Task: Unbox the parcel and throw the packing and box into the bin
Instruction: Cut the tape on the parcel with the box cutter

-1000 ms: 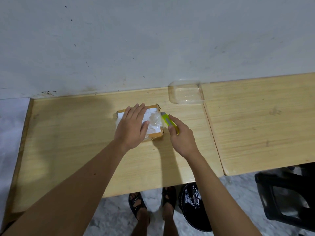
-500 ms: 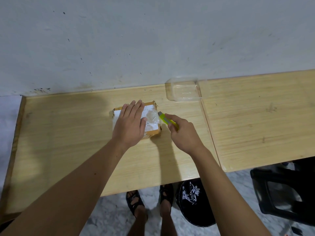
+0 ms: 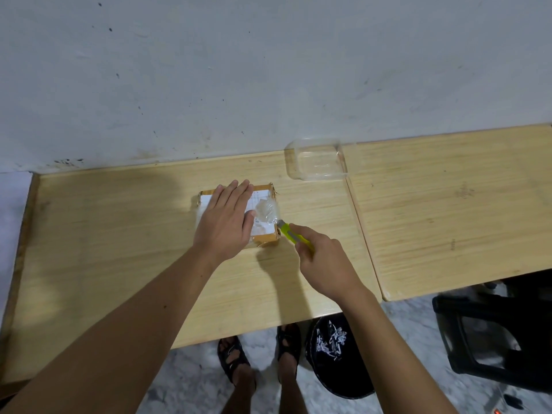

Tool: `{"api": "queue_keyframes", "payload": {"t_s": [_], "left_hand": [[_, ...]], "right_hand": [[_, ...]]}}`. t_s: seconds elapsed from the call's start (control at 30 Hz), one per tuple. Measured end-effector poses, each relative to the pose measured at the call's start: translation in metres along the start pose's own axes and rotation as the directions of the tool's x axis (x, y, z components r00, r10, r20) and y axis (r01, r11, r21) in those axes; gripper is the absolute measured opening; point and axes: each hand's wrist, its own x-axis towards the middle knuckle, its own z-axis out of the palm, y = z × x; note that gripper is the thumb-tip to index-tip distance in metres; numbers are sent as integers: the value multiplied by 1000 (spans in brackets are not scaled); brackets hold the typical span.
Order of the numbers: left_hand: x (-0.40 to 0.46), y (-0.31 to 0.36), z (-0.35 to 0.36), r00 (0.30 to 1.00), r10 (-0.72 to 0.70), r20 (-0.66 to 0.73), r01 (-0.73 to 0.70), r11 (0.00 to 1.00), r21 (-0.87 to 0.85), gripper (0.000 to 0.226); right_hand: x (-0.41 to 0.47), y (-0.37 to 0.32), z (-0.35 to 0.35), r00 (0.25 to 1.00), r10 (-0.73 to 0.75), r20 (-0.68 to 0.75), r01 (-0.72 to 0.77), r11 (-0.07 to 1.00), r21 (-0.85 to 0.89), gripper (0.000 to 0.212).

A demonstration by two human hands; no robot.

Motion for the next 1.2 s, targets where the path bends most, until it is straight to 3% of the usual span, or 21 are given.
{"api": "queue_keyframes", "payload": {"t_s": [0.2, 0.4, 0.5, 0.6, 0.67, 0.8, 0.93, 1.2], "left_hand": [[1, 2, -2, 999, -37, 10, 37, 998, -45, 60], [12, 24, -3, 974, -228, 3, 225, 959, -172, 57], [16, 43, -5, 932, -360, -35, 337, 898, -283, 55], [16, 60, -8, 888, -459, 12, 424, 809, -408, 58], [13, 59, -8, 913, -400, 86, 396, 814, -425, 63], [4, 21, -14, 954, -150, 259, 250, 874, -416, 86], [4, -13, -20, 955, 36, 294, 84, 920, -384, 108], [-1, 6, -19, 981, -72, 182, 138, 913, -384, 103]], "right_hand": [[-9, 5, 6, 998, 8, -69, 0, 993, 118, 44], [-12, 3, 13, 967, 121, -226, -66, 970, 236, 41], [-11, 6, 11, 958, 149, -246, -83, 962, 260, 41], [-11, 9, 12, 951, 169, -260, -95, 957, 274, 40], [-13, 11, 15, 945, 190, -266, -108, 950, 293, 40], [-17, 12, 22, 936, 217, -278, -112, 931, 348, 39], [-16, 12, 25, 933, 226, -280, -110, 921, 374, 40], [-13, 17, 20, 931, 223, -290, -105, 923, 370, 42]]}}
